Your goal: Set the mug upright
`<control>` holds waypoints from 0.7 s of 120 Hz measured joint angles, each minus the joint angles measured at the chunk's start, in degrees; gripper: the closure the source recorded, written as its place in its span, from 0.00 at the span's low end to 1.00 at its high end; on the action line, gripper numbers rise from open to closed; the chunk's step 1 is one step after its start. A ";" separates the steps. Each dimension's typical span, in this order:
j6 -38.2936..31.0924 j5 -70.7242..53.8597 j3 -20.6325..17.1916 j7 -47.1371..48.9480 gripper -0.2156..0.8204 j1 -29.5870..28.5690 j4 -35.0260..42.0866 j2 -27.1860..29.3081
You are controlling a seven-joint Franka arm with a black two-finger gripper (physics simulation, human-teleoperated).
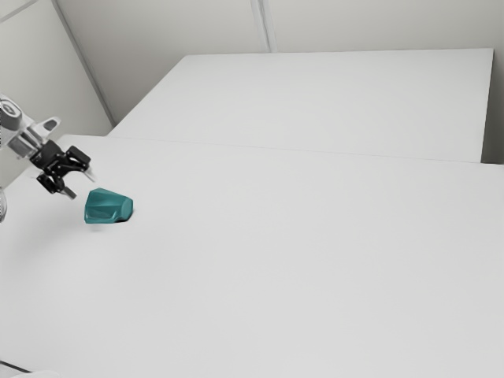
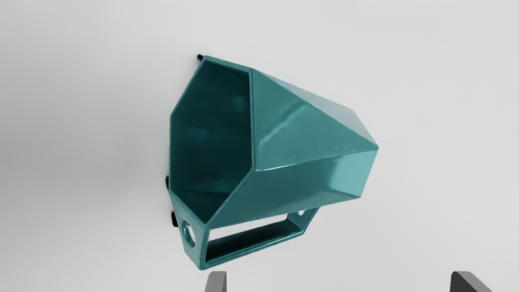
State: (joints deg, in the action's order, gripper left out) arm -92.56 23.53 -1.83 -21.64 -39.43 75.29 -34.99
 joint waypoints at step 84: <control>-0.38 4.16 -0.14 -8.27 0.21 -0.01 -6.98 -8.64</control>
State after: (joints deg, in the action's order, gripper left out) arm -92.95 27.70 -1.98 -29.91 -39.44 68.31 -43.63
